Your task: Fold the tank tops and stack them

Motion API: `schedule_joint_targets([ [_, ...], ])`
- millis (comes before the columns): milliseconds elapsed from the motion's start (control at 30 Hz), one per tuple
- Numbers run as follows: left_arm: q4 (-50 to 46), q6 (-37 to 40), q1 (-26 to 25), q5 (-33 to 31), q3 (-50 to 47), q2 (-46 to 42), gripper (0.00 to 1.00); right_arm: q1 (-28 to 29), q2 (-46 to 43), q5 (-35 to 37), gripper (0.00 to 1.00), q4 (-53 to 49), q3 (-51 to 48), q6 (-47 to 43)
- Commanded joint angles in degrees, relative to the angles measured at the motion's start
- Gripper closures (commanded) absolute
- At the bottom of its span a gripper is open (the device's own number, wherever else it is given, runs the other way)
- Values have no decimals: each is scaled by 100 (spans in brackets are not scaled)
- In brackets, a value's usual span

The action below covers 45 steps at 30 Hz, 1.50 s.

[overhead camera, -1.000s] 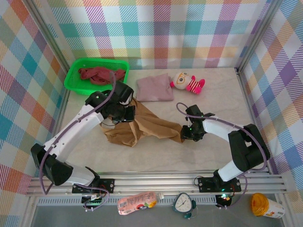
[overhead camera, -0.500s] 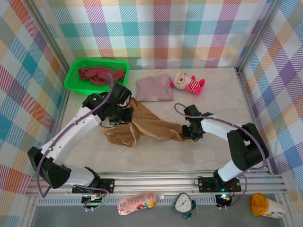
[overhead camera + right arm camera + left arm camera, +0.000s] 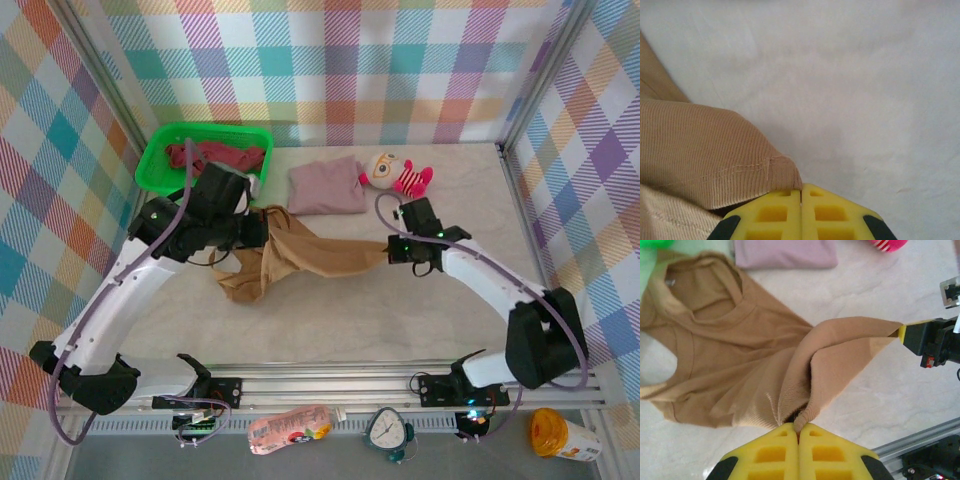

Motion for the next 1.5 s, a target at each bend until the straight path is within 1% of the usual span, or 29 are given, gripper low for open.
schedule_joint_targets([
  [0,-16,563,73,-125,648,-36,100,-145,-405,245,100,-87,597,-678],
  [100,-214,1012,73,-297,1470,235,100,-353,-585,296,100,-101,1188,-1005],
  [167,-426,1345,73,-547,2195,486,100,-480,-617,418,100,-112,1719,-1277],
  [267,-706,1797,79,-844,3358,889,100,-684,-623,394,100,13,2471,-1590],
  [333,-688,2052,73,-901,3958,1066,100,-798,-567,376,100,62,2972,-1712],
  [367,-645,2170,73,-926,4237,1135,100,-863,-532,352,100,90,3228,-1917],
  [467,-432,2540,73,-966,4673,1139,100,-1012,-378,145,100,112,3994,-2171],
  [533,-279,2726,72,-1055,4708,1054,100,-1045,-191,8,100,108,4499,-2320],
  [667,-206,2929,74,-1512,4459,922,100,-1048,229,-310,100,317,5253,-2401],
  [767,-89,3128,98,-2046,4008,823,100,-1046,732,-547,100,356,5838,-2271],
  [833,-41,3291,206,-2374,3836,780,100,-1046,1029,-688,100,392,6132,-2161],
  [867,21,3311,363,-2379,3762,745,100,-1046,1201,-782,100,394,6346,-2080],
  [933,124,3294,733,-2115,3653,630,100,-982,1458,-890,100,402,6682,-1964],
  [1033,203,3201,1193,-1581,3668,532,100,-706,1752,-1028,100,486,7101,-1814],
  [1067,219,3184,1296,-1545,3704,538,100,-567,1868,-1079,100,465,7243,-1805],
  [1133,255,3212,1393,-1642,3805,576,100,-270,2123,-1121,100,421,7551,-1654],
  [1267,298,3438,1459,-2523,4491,692,100,281,2592,-1247,100,431,8096,-1242],
  [1333,467,3641,1453,-2713,4747,649,100,519,2874,-1297,100,427,8459,-1083],
  [1400,654,3833,1453,-2635,4895,535,100,651,3150,-1456,100,405,8889,-786],
  [1467,740,3970,1453,-2336,4932,339,100,719,3388,-1614,100,262,9308,-513],
])
